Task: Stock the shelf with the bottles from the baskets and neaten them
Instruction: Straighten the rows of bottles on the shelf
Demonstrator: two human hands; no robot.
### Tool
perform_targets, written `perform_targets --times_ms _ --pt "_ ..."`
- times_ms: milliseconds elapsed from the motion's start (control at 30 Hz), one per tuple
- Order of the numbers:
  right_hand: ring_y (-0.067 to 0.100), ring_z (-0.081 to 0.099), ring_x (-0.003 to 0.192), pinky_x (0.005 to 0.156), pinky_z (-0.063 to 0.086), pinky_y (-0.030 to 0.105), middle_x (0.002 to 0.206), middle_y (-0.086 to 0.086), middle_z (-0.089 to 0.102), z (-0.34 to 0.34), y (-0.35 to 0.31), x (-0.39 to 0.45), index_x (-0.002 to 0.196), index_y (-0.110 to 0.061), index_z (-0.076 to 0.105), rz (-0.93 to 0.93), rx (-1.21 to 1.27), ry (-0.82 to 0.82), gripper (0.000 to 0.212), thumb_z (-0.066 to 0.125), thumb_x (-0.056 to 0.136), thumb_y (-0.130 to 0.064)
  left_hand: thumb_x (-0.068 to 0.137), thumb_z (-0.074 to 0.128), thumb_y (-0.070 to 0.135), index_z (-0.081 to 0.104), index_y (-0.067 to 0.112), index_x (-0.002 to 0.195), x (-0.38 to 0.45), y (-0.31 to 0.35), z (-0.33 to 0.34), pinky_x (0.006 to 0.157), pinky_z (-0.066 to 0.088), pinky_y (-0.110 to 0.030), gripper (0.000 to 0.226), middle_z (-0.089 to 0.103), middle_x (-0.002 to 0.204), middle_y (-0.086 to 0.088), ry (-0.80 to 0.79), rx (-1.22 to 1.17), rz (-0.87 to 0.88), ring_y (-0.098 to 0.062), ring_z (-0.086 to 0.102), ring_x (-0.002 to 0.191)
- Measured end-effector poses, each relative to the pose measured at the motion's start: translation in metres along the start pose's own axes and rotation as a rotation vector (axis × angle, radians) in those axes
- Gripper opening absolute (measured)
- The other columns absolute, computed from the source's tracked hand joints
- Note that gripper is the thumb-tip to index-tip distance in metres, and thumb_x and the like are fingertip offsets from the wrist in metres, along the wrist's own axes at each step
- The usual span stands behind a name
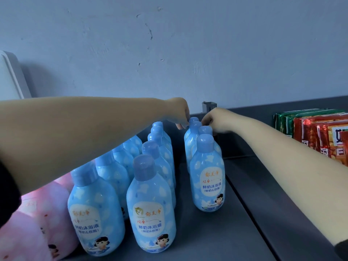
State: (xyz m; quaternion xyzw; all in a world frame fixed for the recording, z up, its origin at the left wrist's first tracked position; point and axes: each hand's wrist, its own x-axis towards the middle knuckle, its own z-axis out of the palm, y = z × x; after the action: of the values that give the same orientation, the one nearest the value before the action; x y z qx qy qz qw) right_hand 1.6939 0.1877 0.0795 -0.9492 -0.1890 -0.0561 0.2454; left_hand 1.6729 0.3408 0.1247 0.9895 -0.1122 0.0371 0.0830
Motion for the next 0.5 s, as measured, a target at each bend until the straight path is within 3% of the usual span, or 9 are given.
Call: perform_targets --times_ms 100,233,367,500 --pt "0.014 0.057 0.068 0.078 0.05 0.032 0.09 0.007 0.071 0.003 0.005 0.001 0.084 -0.025 0.07 -0.026 0.047 0.006 0.008 0.065 0.079 -0.027 0.088 0.06 0.014 0.068 0.008 0.106 0.003 -0.002 0.005 0.067 0.036 -0.011 0.021 0.066 0.069 0.01 -0.02 -0.01 -0.015 0.004 0.056 0.066" --pt "0.016 0.06 0.07 0.082 0.052 0.035 0.088 0.008 0.072 0.005 0.005 0.001 0.082 -0.027 0.07 -0.041 0.072 0.029 0.005 0.066 0.08 -0.025 0.087 0.061 0.013 0.069 0.005 0.103 0.004 -0.006 0.008 0.066 0.034 -0.011 0.019 0.063 0.049 0.015 -0.018 -0.057 -0.041 0.003 0.06 0.065" --pt "0.019 0.064 0.076 0.084 0.054 0.037 0.088 0.009 0.072 0.007 0.004 0.001 0.077 -0.028 0.068 -0.046 0.081 0.038 0.004 0.067 0.08 -0.025 0.087 0.062 0.014 0.069 0.006 0.101 0.003 -0.008 0.007 0.063 0.035 -0.014 0.017 0.062 0.048 0.016 -0.014 -0.071 -0.049 -0.002 0.062 0.069" --pt "0.02 0.065 0.08 0.08 0.055 0.033 0.086 0.005 0.071 0.008 0.003 0.001 0.089 -0.022 0.071 -0.039 0.092 0.04 0.009 0.065 0.081 -0.021 0.087 0.063 0.015 0.068 0.007 0.101 0.001 -0.01 0.009 0.059 0.035 -0.013 0.016 0.06 0.043 0.017 0.016 -0.109 -0.057 -0.002 0.061 0.066"
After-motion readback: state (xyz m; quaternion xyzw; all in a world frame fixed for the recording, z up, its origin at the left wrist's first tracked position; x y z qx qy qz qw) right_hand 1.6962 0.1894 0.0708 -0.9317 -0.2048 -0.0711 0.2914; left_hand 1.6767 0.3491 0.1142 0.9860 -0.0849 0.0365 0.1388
